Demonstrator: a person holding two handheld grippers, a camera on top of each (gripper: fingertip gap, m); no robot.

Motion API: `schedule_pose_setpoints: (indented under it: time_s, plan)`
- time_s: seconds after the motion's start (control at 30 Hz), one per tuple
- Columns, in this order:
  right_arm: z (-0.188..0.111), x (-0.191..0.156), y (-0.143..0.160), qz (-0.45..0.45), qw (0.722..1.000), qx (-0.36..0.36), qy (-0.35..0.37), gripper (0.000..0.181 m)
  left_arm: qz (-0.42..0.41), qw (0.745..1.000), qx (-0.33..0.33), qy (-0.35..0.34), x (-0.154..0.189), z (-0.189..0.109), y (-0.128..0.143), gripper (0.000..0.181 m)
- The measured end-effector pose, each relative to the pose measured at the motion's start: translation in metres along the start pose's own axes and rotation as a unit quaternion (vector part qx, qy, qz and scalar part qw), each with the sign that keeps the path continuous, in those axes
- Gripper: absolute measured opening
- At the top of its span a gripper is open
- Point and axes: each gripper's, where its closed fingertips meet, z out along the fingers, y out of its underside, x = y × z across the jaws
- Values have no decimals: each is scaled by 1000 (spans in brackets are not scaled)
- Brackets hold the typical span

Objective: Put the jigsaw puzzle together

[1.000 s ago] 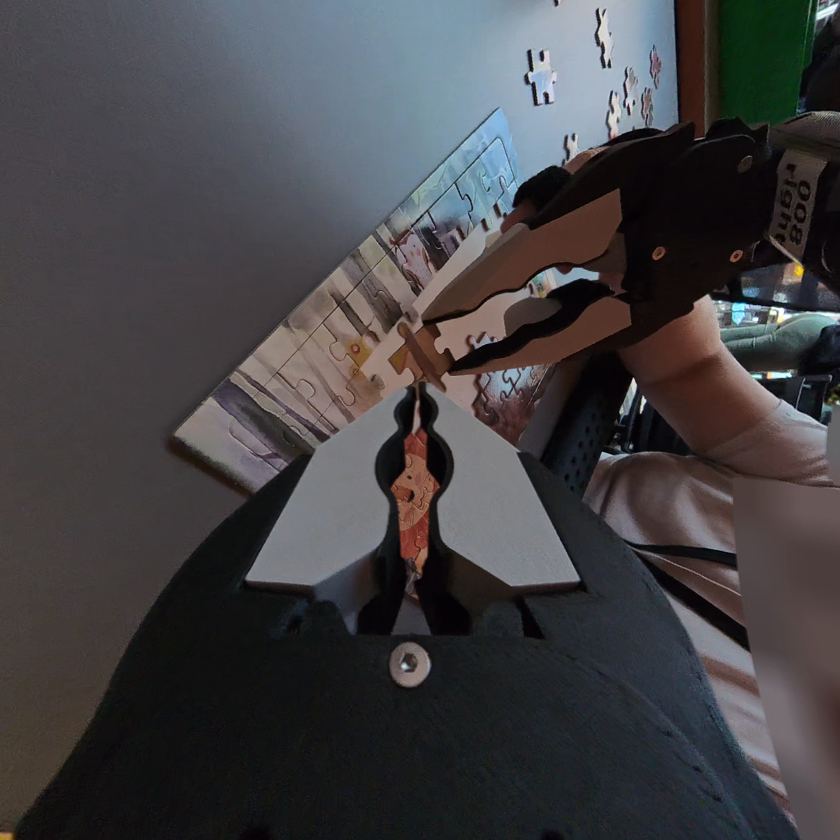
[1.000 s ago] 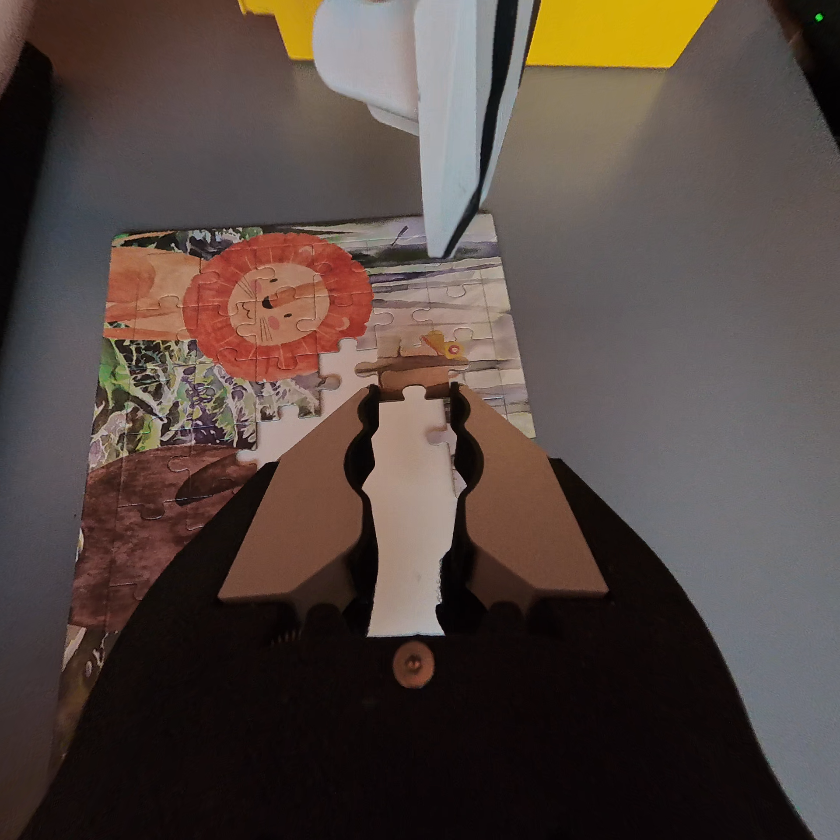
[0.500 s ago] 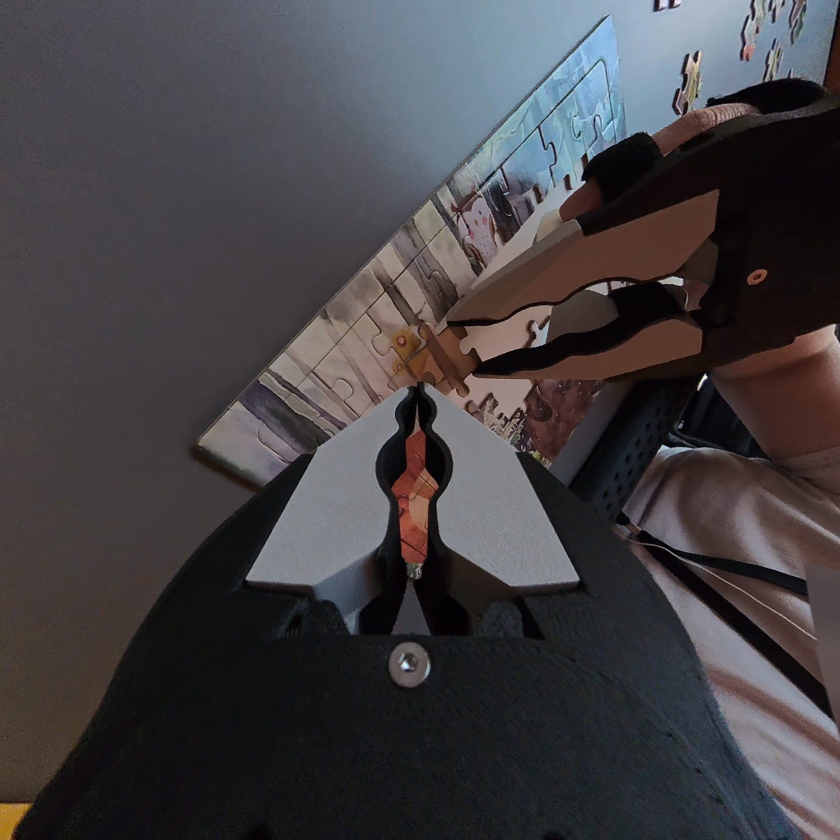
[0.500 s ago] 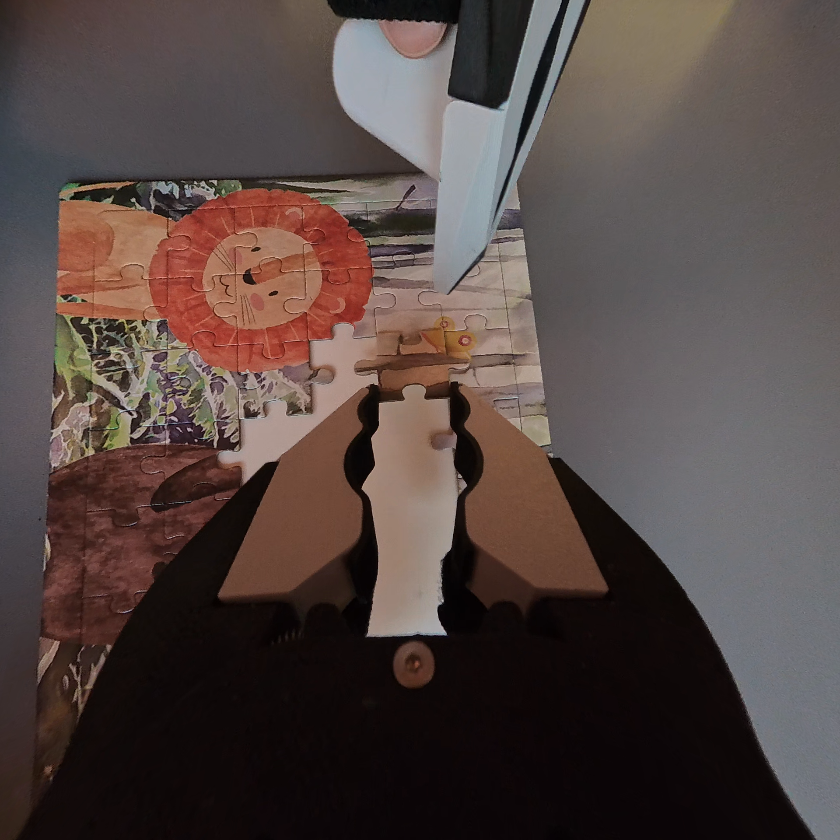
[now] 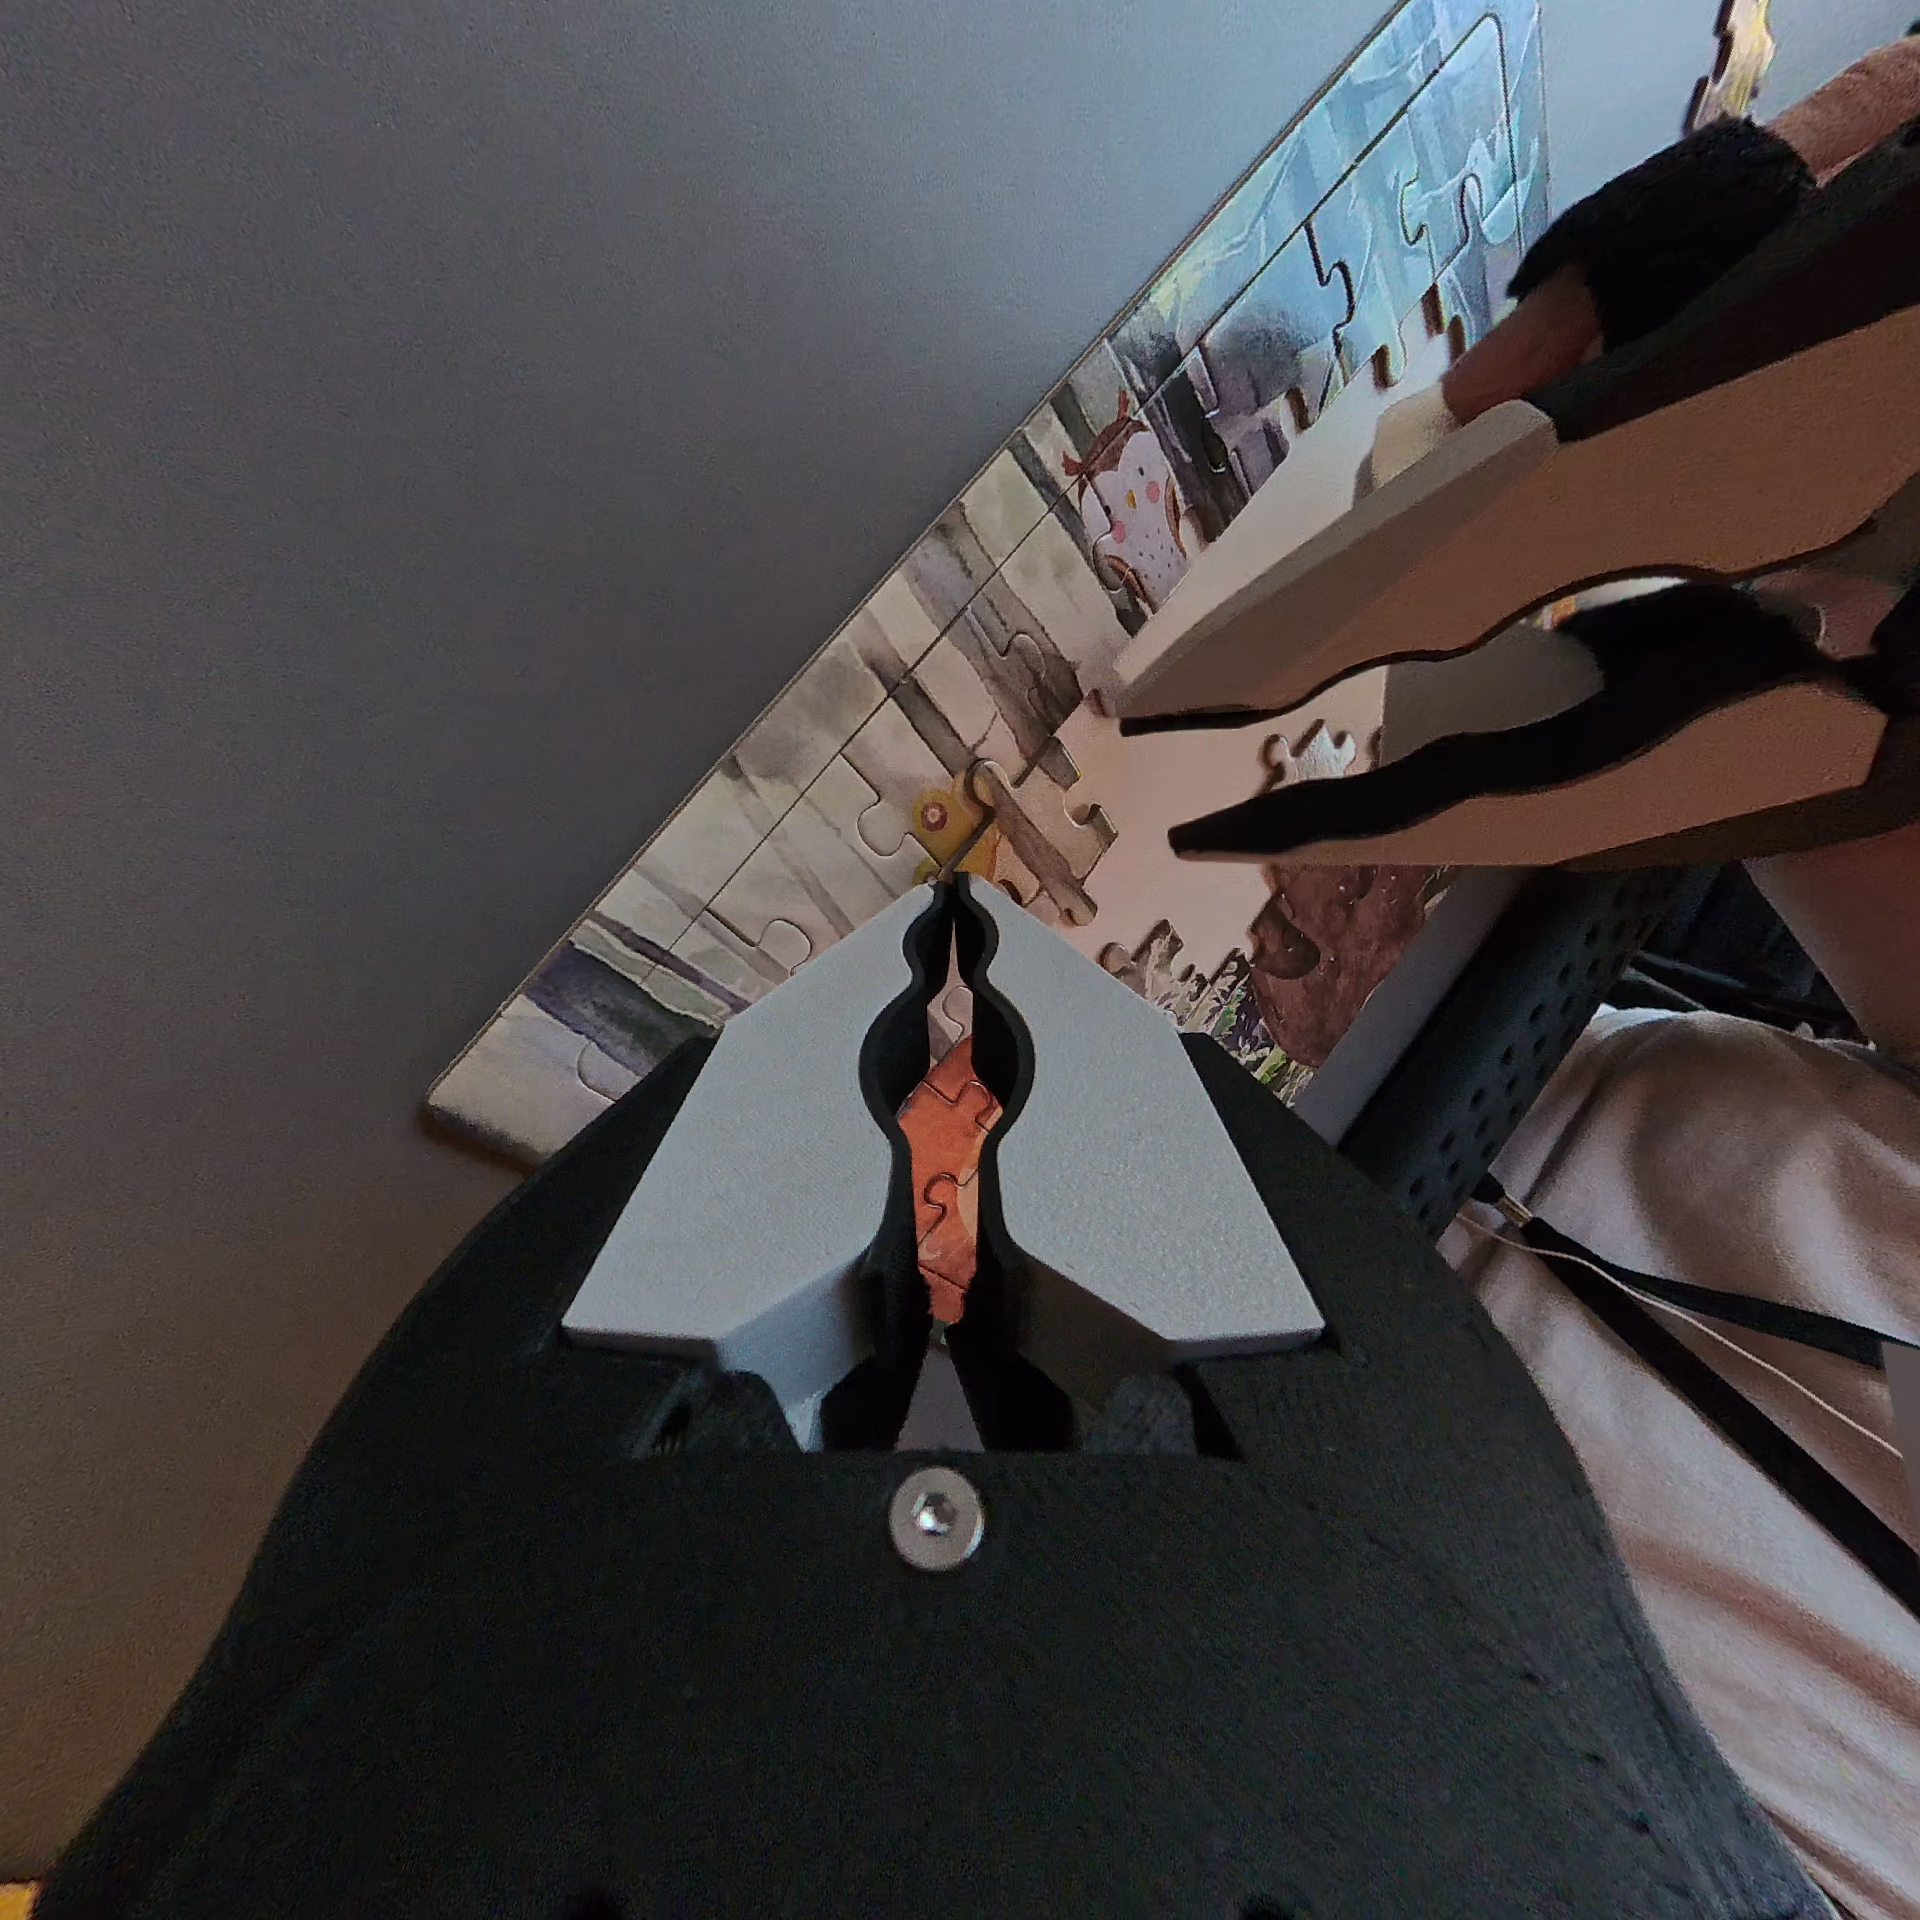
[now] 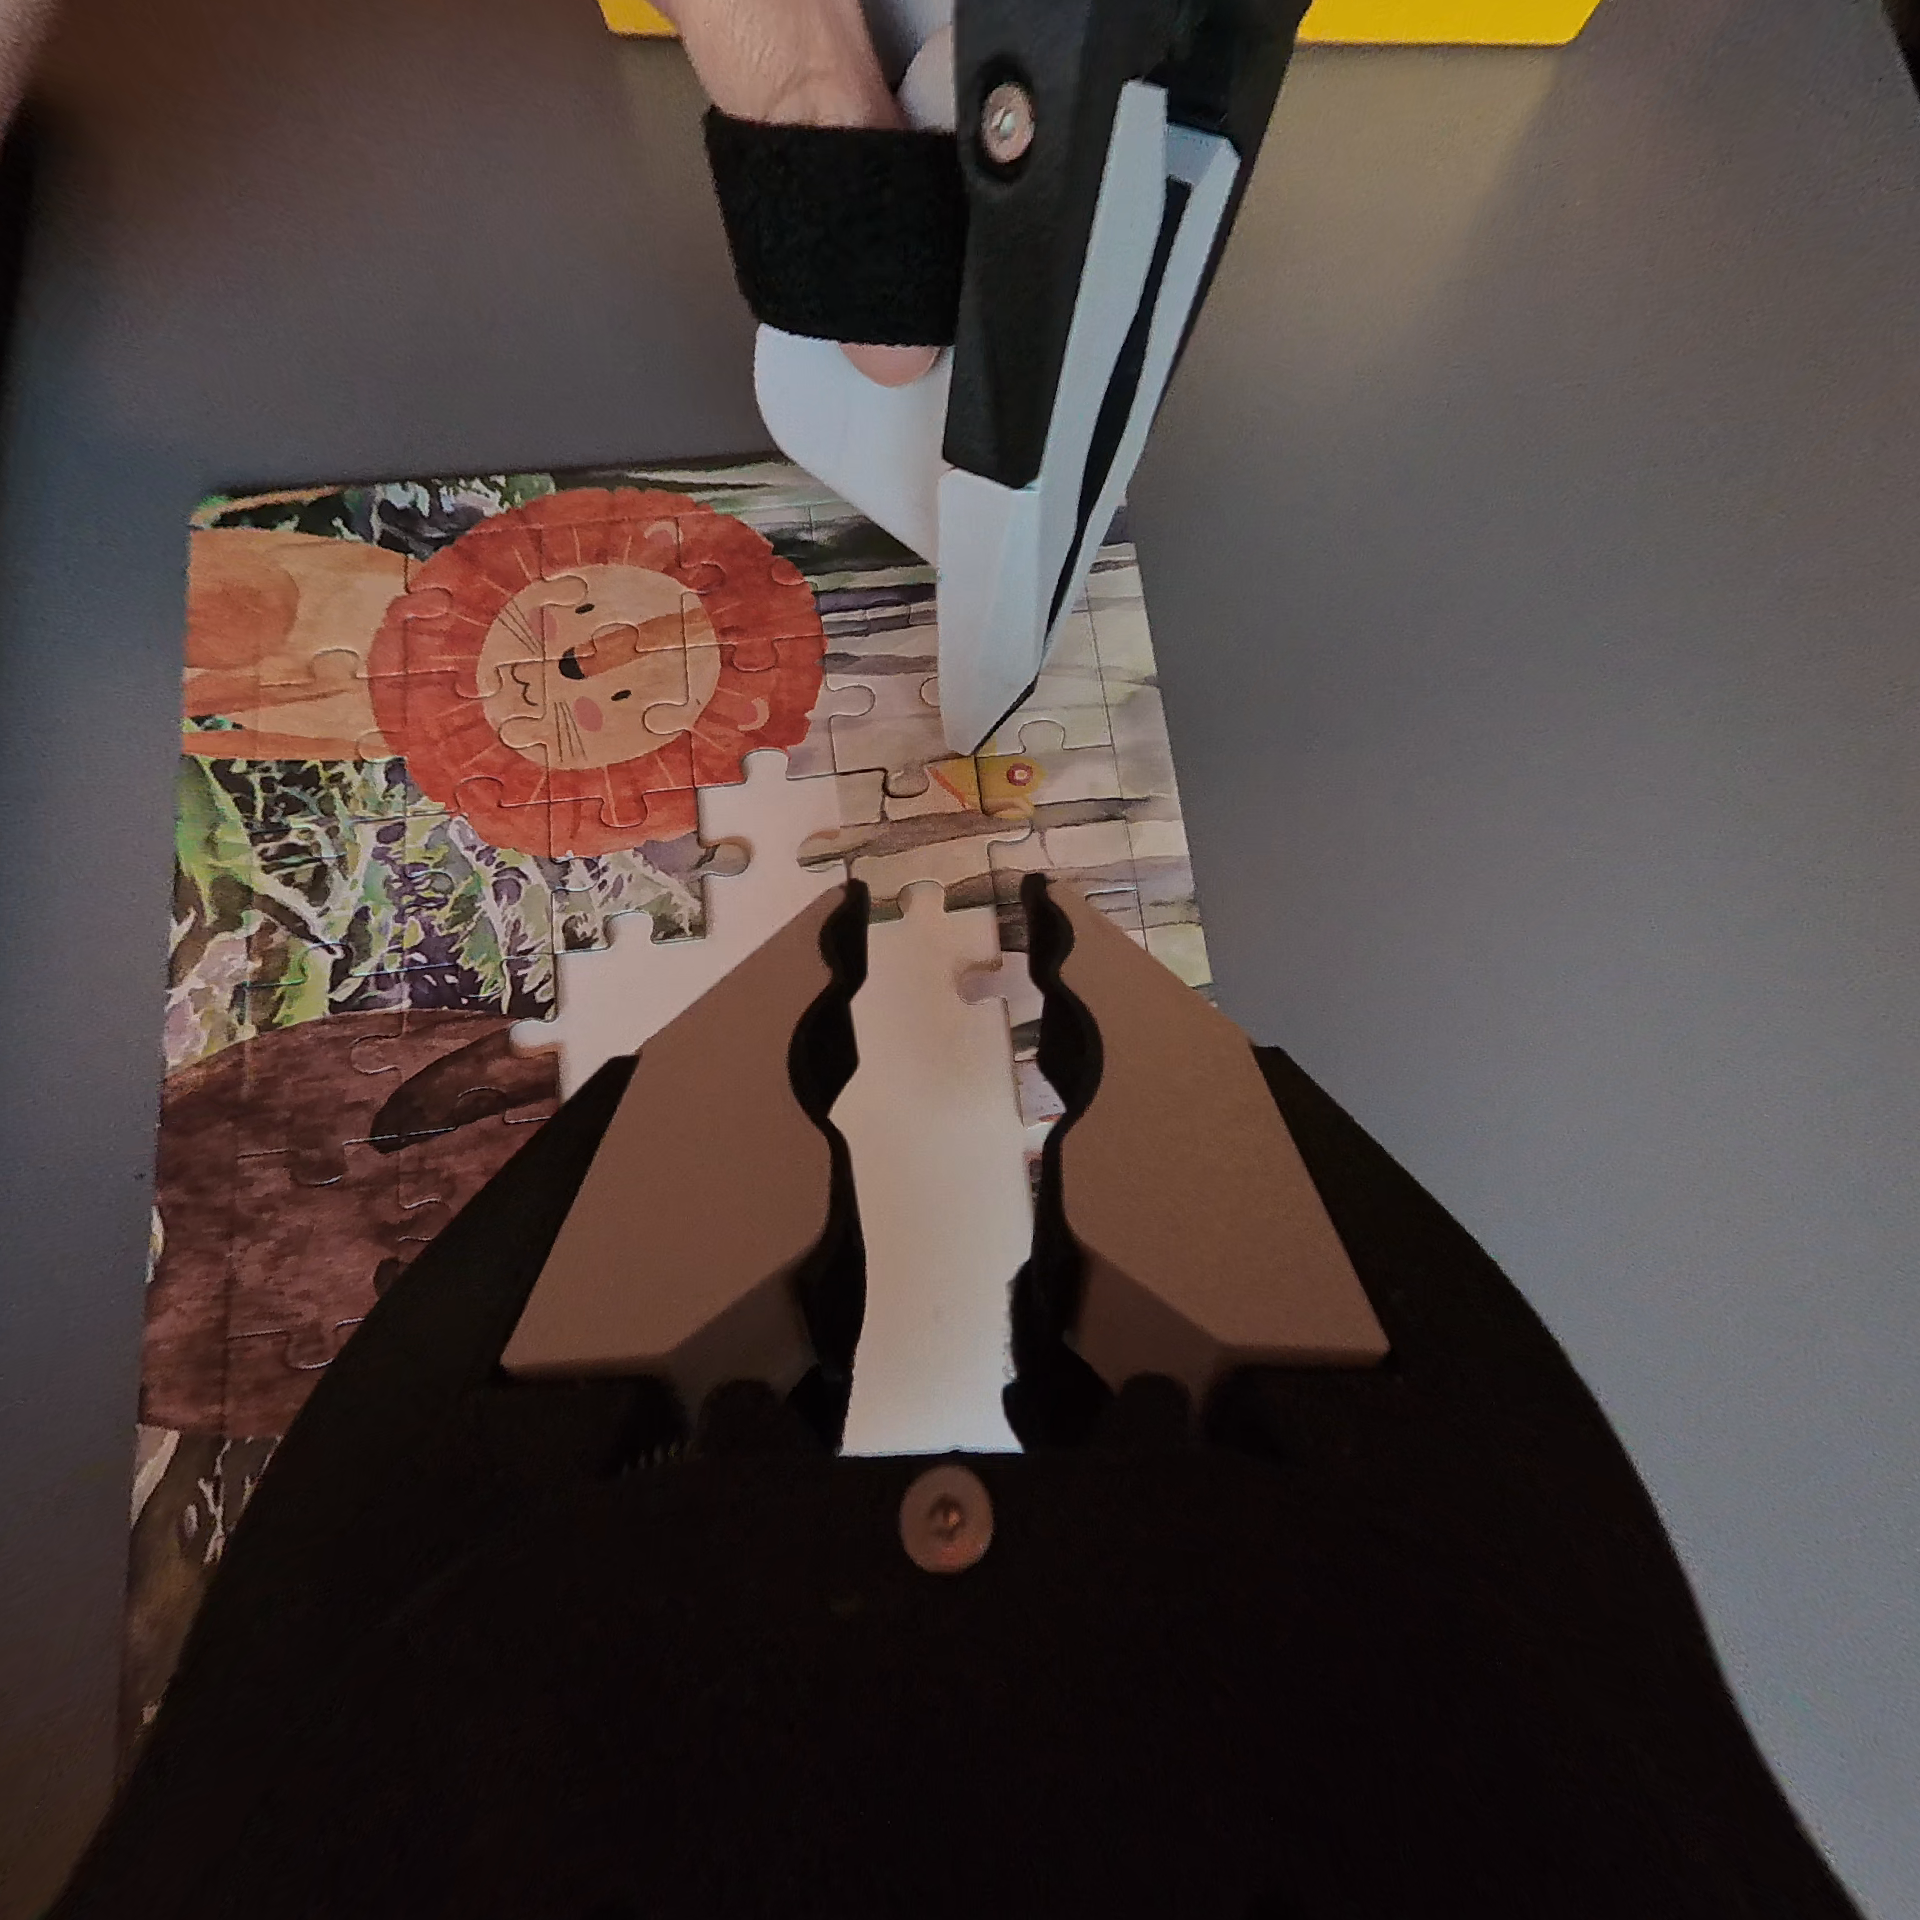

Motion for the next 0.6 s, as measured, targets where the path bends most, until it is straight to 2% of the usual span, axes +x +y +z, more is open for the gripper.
schedule_pose_setpoints:
  time_s: [0.2, 0.37, 0.6]
  plan:
    - [6, 5, 3, 6, 1000, 12, 6, 8, 7, 1000, -3, -4, 2, 2, -1, 0]
    - [12, 8, -4, 10, 999, 28, 20, 3, 6, 1000, -4, -2, 3, 2, -1, 0]
    - [19, 3, 2, -3, 1000, 10, 16, 2, 3, 1000, -7, 2, 3, 2, 1, 0]
